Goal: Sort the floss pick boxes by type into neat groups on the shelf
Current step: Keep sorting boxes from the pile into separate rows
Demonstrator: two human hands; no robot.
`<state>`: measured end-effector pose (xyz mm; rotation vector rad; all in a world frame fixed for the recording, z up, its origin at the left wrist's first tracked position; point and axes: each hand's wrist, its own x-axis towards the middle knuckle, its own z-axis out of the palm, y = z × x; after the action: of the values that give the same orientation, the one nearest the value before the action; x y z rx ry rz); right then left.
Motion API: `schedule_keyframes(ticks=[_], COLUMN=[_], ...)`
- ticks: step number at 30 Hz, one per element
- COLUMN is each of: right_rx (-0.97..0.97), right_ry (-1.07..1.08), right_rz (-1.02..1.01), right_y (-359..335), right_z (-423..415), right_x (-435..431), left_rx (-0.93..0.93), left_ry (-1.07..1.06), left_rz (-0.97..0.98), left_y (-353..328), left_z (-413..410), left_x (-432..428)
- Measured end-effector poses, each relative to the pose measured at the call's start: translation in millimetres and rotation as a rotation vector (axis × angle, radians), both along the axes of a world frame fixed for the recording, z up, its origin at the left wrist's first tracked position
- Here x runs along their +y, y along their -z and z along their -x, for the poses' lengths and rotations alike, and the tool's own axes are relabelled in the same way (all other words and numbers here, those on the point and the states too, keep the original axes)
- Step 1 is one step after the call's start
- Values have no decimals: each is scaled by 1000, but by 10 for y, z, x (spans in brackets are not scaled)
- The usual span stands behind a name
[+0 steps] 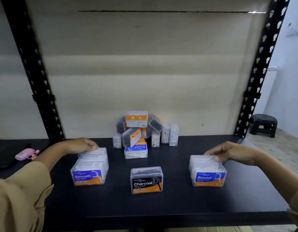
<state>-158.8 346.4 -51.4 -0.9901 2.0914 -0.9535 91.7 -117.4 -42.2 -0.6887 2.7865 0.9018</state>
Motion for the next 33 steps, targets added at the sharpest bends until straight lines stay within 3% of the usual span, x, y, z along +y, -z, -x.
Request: schedule_keyframes(ticks=[5, 10, 13, 17, 22, 28, 33], right_rx=[12, 225, 408, 658, 881, 931, 931], right_ry=[-8, 159, 219, 273, 279, 306, 379], right_rz=[-75, 104, 188, 161, 39, -27, -25], right_y=[-93, -295, -413, -437, -385, -234, -193], right_z=[-30, -92, -159, -224, -296, -316, -298], right_x=[-13, -475, -953, -1564, -1988, -2229, -2306], left_rx=[5, 468, 607, 520, 313, 229, 265], left_ry=[-14, -102, -72, 26, 123, 163, 153], left_rz=[1, 225, 373, 643, 748, 770, 763], left_y=[-58, -134, -286, -480, -630, -652, -676], left_z=[9, 311, 583, 912, 1143, 1235, 1266], left_x=[93, 290, 546, 798, 858, 805, 813])
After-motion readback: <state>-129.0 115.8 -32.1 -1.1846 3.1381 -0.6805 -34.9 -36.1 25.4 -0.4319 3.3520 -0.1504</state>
